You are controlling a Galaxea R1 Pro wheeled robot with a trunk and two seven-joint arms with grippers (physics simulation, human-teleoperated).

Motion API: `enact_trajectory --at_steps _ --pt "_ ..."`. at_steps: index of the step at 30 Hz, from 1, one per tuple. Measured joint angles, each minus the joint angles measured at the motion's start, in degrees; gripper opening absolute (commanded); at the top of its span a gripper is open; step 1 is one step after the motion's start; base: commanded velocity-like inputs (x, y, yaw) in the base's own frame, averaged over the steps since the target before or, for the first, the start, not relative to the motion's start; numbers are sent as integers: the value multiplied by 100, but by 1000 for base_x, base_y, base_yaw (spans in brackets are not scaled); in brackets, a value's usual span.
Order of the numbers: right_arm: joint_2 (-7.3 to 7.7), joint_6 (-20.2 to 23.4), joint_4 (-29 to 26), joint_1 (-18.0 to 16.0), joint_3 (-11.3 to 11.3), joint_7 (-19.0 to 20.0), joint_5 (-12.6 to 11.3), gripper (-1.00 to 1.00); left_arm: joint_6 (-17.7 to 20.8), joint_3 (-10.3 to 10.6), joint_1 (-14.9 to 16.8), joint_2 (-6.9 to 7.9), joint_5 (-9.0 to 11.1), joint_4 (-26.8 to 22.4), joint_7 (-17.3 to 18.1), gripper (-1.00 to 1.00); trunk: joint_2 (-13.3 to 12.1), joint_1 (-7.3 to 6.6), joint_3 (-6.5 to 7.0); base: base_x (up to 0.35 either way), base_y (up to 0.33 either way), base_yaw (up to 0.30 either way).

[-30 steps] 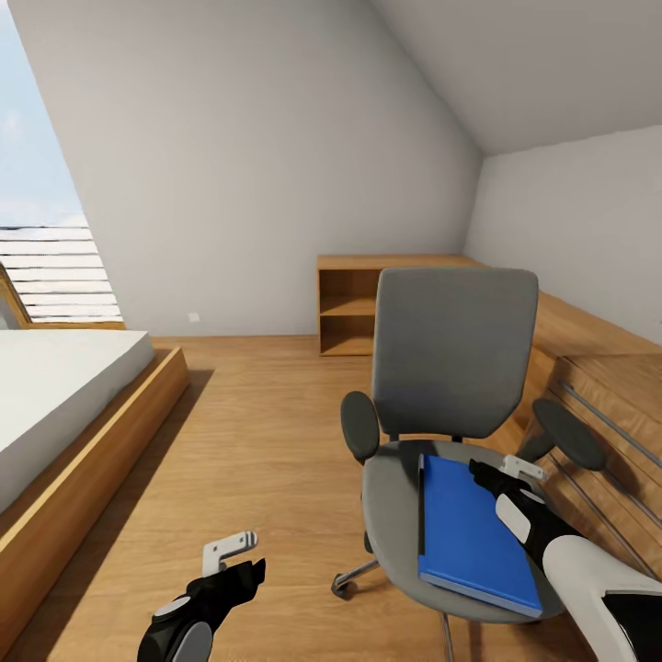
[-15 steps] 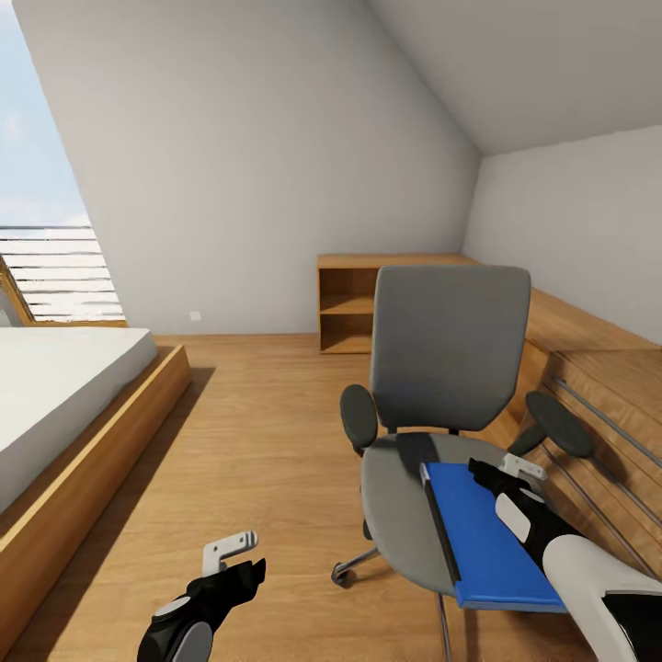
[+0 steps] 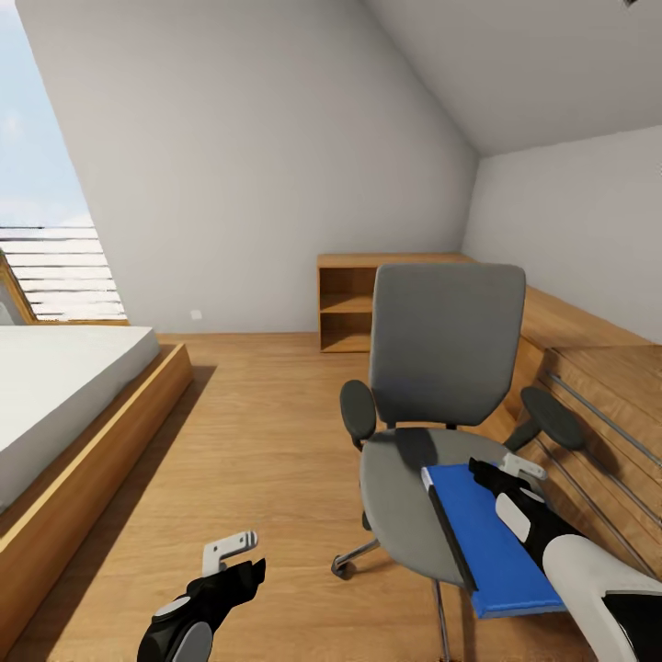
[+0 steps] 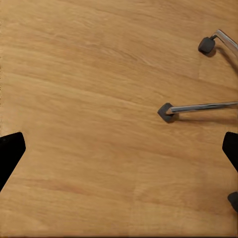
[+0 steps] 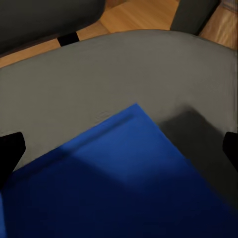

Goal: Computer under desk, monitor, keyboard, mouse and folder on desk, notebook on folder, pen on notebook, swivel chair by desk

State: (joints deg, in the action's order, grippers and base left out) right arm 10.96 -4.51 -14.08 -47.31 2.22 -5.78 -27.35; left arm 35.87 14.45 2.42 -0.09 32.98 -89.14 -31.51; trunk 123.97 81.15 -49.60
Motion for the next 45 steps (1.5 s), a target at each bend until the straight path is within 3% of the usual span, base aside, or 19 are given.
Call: enact_trajectory --at_steps 31,45 --pt "-8 -6 6 0 3 7 -4 100 0 -2 0 0 -5 0 -24 100 0 -1 0 -49 0 0" --pt "-8 -11 68 5 21 6 -38 100 0 0 0 0 -18 -1 -35 100 -560 -308 250 0 0 0"
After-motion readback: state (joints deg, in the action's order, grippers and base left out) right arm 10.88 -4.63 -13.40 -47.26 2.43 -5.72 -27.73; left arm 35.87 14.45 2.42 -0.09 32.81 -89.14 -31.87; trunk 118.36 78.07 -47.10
